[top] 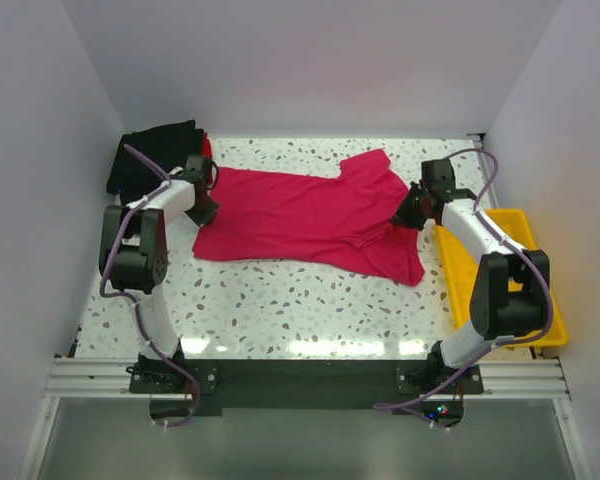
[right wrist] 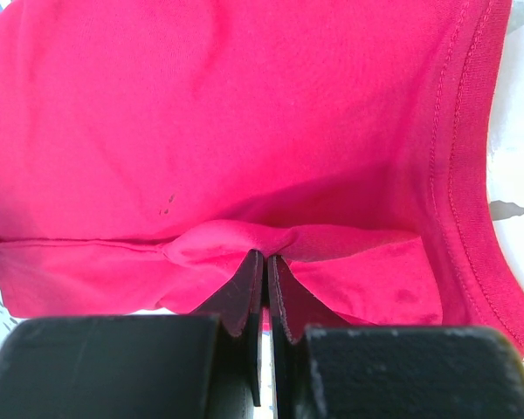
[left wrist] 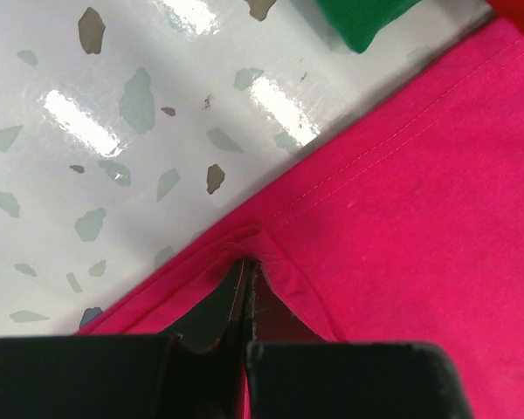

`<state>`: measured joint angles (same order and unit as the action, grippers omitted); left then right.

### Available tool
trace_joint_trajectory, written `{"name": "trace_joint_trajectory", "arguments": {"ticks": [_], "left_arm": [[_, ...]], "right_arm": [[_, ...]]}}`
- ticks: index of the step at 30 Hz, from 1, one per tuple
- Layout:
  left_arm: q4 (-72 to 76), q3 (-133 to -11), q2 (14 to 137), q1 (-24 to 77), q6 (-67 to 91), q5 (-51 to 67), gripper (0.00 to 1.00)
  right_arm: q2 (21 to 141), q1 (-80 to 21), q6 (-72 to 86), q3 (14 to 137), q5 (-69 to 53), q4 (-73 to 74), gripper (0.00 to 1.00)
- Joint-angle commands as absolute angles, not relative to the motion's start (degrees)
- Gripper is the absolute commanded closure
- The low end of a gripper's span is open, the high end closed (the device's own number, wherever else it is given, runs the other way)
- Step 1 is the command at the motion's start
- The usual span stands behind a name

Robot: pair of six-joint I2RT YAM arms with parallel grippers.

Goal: Fold and stack the t-shirts
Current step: Fold the tshirt

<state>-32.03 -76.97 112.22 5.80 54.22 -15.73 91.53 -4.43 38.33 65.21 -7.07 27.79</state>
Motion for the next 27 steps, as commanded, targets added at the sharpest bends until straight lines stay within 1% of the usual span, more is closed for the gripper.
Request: {"name": "trace_joint_trajectory", "arguments": {"ticks": [1,6,11,12,13,17,20,27], "left_arm": [[-31.11,-76.11,107.76,5.80,52.82,-17.05,1.00],[-30.41,-75.06,105.65,5.19,52.38,-17.31,1.00],[-30.59,-75.59,106.35,5.01,52.56,-17.58,1.00],[-30.76,-75.67,106.78,5.01,52.73,-17.67,0.95],[-30.67,-75.67,107.05,5.01,53.17,-17.93,0.83],[-31.46,-76.72,108.98,5.27,53.96,-18.89,0.70],[-31.91,-77.52,110.47,5.45,54.67,-19.34,0.66],[-31.99,-79.45,113.55,5.62,55.55,-18.54,0.65]], "right_arm": [[91.14,-4.22,37.79,65.04,-7.30,26.37,1.00],[90.97,-4.22,37.79,65.39,-7.12,26.63,1.00],[90.97,-4.31,37.88,65.39,-7.29,26.54,1.00],[90.97,-4.22,37.88,65.30,-7.29,26.46,1.00],[91.14,-4.22,37.97,65.22,-7.38,26.37,1.00],[91.32,-4.22,38.14,65.04,-7.65,25.93,1.00],[91.58,-4.22,38.14,65.04,-8.00,25.66,1.00],[92.20,-4.22,38.06,64.78,-8.70,25.14,1.00]]}}
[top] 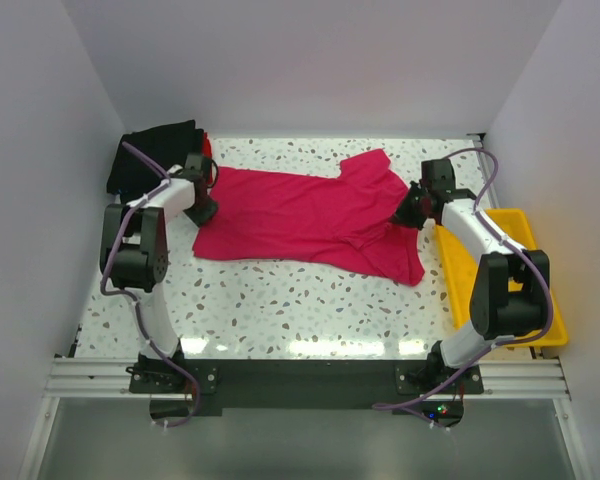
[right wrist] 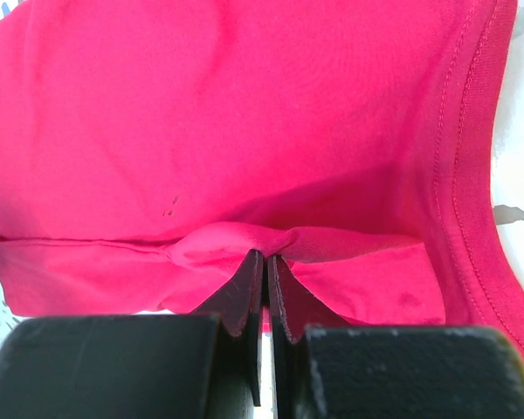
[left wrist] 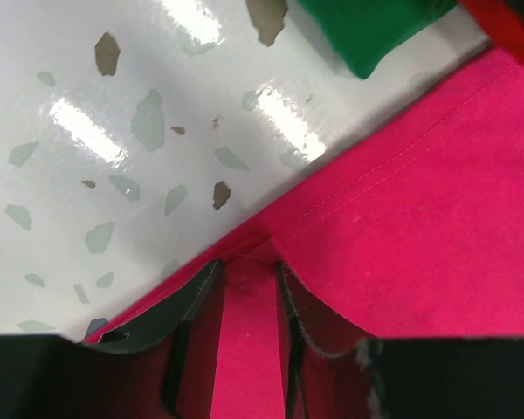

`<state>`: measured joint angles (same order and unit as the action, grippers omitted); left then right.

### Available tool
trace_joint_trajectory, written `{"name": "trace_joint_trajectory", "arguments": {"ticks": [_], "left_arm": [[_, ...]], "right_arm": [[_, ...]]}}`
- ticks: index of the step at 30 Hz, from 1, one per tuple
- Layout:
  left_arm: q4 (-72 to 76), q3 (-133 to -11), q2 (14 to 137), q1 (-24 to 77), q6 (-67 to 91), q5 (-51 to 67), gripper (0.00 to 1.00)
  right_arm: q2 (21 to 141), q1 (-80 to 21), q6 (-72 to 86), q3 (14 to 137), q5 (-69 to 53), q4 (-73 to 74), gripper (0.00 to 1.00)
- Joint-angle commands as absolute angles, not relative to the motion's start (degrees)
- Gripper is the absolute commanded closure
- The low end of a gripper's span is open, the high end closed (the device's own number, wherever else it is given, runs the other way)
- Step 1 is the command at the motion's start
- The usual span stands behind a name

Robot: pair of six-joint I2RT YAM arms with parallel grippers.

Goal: Fold and stack the t-shirts
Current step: Fold the tshirt

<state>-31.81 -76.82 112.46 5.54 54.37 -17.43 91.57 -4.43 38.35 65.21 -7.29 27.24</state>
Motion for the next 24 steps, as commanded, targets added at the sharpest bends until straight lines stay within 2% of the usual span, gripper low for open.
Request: {"name": "trace_joint_trajectory", "arguments": {"ticks": [1,13,24], "left_arm": [[-31.99,-79.63,113.55,5.54,55.55,-18.54,0.65],[-33.84,-82.09,113.99,5.54,55.46,-18.81,0.65],[-34.63,-81.92,115.58,6.06,55.28,-18.81,0.71]], "right_arm": [[92.11,-4.22,38.14,64.69,-8.79,24.96,1.00],[92.20,-4.22,38.23,64.07,-9.14,24.52,1.00],[92.28,-4.31,38.06,63.98,-9.31,24.52,1.00]]}}
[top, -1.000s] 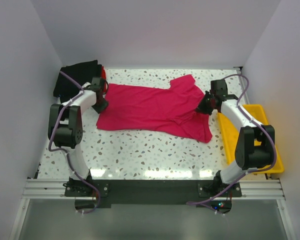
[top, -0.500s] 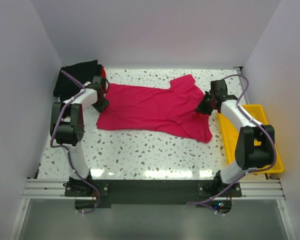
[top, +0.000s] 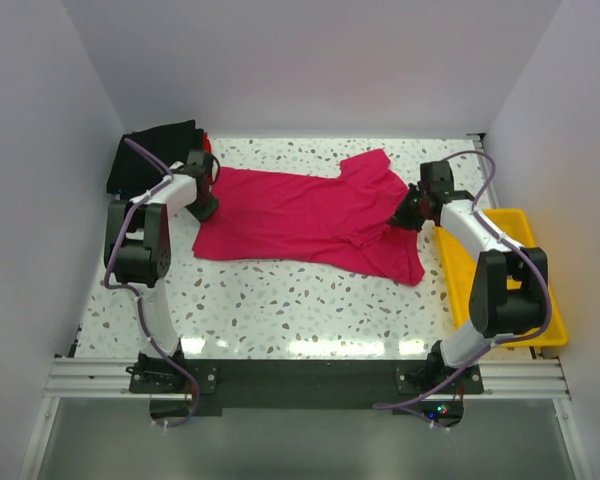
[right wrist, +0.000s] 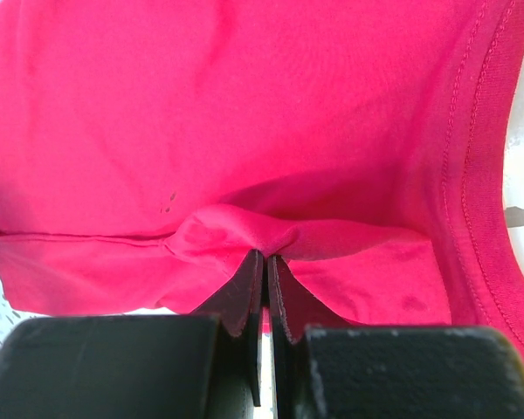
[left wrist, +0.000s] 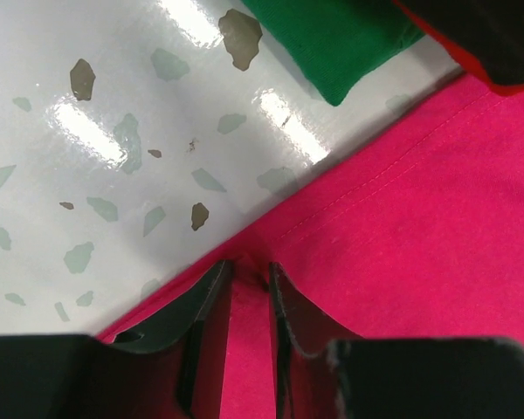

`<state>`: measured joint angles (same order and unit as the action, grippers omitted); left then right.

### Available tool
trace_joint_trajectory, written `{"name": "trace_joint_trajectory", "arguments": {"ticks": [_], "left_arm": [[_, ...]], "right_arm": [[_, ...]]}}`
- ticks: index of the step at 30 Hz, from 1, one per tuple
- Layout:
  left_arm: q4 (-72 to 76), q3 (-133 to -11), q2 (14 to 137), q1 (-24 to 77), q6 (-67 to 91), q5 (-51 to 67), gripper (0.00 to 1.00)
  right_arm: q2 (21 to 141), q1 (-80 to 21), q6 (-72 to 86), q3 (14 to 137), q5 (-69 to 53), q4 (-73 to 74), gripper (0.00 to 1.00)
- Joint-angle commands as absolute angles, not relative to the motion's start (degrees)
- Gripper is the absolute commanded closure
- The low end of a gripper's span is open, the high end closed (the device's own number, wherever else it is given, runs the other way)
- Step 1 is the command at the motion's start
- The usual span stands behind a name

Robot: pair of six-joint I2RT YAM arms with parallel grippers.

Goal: Fold and stack the t-shirts
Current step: Fold the tshirt

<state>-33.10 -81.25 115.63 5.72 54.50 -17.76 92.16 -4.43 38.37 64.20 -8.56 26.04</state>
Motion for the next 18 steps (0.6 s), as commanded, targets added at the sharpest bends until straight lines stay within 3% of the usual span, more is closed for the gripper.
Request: {"name": "trace_joint_trajectory", "arguments": {"ticks": [1,5,10,14,18], "left_arm": [[-34.63,-81.74,115.40,5.98,55.28,-18.81,0.73],[-34.45,-80.25,113.56,5.98,55.11,-18.72,0.86],[-34.45,-78.58,109.87,5.89,54.41,-19.16,0.90],[-33.93,-77.52,107.93,5.80,53.53,-18.72,0.99],[-33.84,-77.08,106.96,5.54,52.82,-18.46,1.00]], "right_arm": [[92.29,-4.22,38.14,63.90,-9.40,24.52,1.00],[91.93,-4.22,38.23,64.16,-9.32,24.78,1.00],[91.14,-4.31,38.06,64.86,-8.79,25.66,1.00],[90.62,-4.22,38.14,65.30,-8.26,26.02,1.00],[90.26,-4.22,38.23,65.65,-8.00,26.45,1.00]]}}
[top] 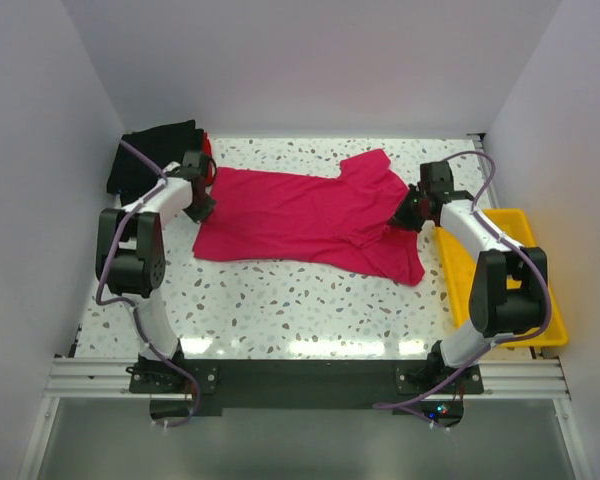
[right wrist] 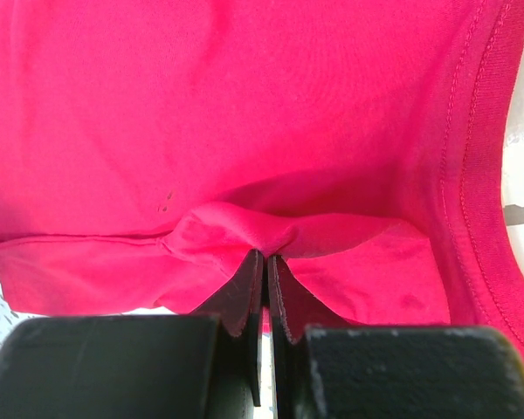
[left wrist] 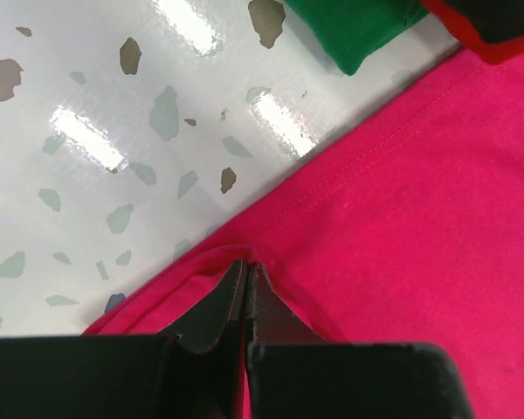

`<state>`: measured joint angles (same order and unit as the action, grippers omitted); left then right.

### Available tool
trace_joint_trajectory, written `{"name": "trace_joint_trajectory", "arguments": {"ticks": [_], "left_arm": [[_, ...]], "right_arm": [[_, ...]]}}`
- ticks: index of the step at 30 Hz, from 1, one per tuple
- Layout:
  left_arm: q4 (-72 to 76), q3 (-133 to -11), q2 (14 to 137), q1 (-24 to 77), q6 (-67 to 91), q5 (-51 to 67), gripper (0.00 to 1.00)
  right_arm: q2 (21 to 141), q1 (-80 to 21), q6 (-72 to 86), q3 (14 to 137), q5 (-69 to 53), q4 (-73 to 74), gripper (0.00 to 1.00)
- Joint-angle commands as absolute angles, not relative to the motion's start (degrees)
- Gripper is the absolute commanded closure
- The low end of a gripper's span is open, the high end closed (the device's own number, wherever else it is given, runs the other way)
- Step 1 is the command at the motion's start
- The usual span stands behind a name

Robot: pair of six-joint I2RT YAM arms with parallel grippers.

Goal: Fold and stack the t-shirts
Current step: Fold the tshirt

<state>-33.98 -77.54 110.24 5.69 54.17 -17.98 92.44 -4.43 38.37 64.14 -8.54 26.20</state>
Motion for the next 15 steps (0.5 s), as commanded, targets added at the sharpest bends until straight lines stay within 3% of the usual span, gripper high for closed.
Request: {"name": "trace_joint_trajectory", "arguments": {"ticks": [1,15], "left_arm": [[-33.92,-76.91,106.53,5.54,52.65,-18.37,1.00],[-33.31,-76.64,104.68,4.31,51.33,-17.84,1.00]], "right_arm": [[90.09,-4.22,38.15,65.65,-7.91,26.46,1.00],[89.74,-3.52,37.44,71.27,-3.25,29.62,1.00]]}}
